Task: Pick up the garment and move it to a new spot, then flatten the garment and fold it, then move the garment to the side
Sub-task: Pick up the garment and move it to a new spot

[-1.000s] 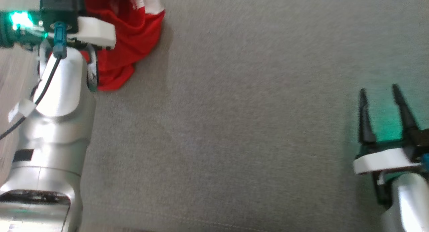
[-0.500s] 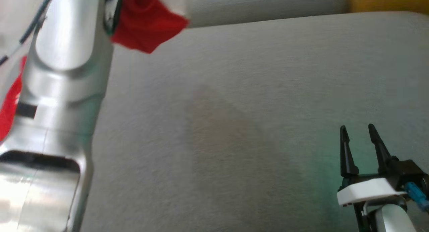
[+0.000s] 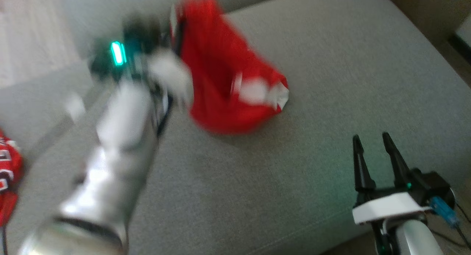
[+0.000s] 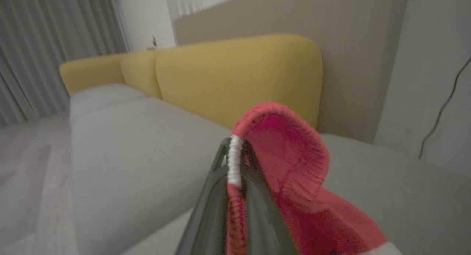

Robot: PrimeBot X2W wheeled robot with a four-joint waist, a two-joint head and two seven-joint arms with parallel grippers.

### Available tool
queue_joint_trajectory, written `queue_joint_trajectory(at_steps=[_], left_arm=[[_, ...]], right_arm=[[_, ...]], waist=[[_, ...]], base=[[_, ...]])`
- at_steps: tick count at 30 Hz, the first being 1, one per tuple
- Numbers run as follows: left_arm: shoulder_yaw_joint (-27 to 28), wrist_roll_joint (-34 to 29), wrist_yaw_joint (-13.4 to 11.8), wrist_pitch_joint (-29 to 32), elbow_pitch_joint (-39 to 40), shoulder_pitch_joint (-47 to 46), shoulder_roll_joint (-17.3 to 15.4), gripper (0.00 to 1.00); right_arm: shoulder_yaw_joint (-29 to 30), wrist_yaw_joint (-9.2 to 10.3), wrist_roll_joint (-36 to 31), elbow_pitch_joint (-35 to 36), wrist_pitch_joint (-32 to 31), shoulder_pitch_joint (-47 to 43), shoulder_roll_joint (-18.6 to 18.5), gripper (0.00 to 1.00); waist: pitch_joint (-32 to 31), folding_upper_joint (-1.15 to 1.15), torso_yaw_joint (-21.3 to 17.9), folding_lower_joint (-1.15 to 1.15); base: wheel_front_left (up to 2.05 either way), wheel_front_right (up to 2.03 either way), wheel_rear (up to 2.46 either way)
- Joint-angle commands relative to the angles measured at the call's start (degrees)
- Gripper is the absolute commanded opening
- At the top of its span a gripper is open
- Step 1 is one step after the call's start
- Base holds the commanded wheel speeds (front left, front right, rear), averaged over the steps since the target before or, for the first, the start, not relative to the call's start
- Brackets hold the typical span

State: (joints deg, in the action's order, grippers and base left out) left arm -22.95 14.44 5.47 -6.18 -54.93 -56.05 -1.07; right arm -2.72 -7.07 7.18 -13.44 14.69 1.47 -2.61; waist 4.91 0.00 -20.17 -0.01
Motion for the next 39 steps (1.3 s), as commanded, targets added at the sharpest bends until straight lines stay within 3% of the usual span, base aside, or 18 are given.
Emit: queue_joint_trajectory(at_steps=[1, 2, 4, 8, 13, 18, 26, 39], left_arm=[[0.48, 1.34, 0.32, -1.47, 0.86, 0.64, -1.83, 0.73], [-0.21, 1.75, 0.14, -2.80, -0.39, 2.79, -1.83, 1.00], [-1.45, 1.23, -1.29, -5.97, -2.37, 6.22, -1.82, 1.00], [-1.73, -0.17, -7.31, -8.70, -0.94, 13.02, -1.82, 1.00], [2.67, -2.66, -14.16, -8.79, 17.97, 27.90, -2.81, 1.00], [6.19, -5.20, -17.56, -8.80, 32.35, 43.13, -2.66, 1.00], [9.71, -5.41, -19.21, -8.81, 44.34, 59.26, -1.94, 1.00], [10.73, -7.65, -18.32, -8.81, 47.16, 67.44, -1.82, 1.00]], right_arm=[[-1.95, -0.42, 0.47, 2.13, 0.30, 3.75, -0.27, 1.00], [-2.25, -0.42, 0.58, 2.10, 0.30, 4.04, -0.27, 1.00], [-2.31, -0.42, 0.73, 2.25, 0.30, 4.40, -0.27, 1.00], [-2.02, -0.42, -0.02, 2.36, 0.30, 3.42, -0.27, 1.00], [-0.41, -0.42, -1.88, 1.80, 0.30, 0.31, -0.27, 1.00], [1.25, -0.42, -3.05, 0.70, 0.30, -3.15, -0.27, 1.00], [0.55, -0.42, -2.97, 0.05, 0.30, -6.90, -0.27, 1.00], [-2.00, -0.42, -2.89, -0.15, 0.30, -10.68, -0.27, 1.00]], waist=[[3.76, 0.00, -2.31, 0.01], [4.48, 0.00, -2.48, 0.01], [5.41, 0.00, -2.41, 0.01], [4.72, 0.00, -0.25, 0.01], [0.71, 0.00, 5.50, 0.01], [-4.13, 0.00, 12.00, 0.01], [-9.53, 0.00, 17.92, 0.01], [-13.15, 0.00, 18.48, 0.01]], base=[[0.00, 0.00, 0.00], [0.00, 0.00, 0.00], [0.00, 0.00, 0.00], [0.00, 0.00, 0.00], [0.00, 0.00, 0.00], [0.00, 0.00, 0.00], [0.00, 0.00, 0.00], [0.00, 0.00, 0.00]])
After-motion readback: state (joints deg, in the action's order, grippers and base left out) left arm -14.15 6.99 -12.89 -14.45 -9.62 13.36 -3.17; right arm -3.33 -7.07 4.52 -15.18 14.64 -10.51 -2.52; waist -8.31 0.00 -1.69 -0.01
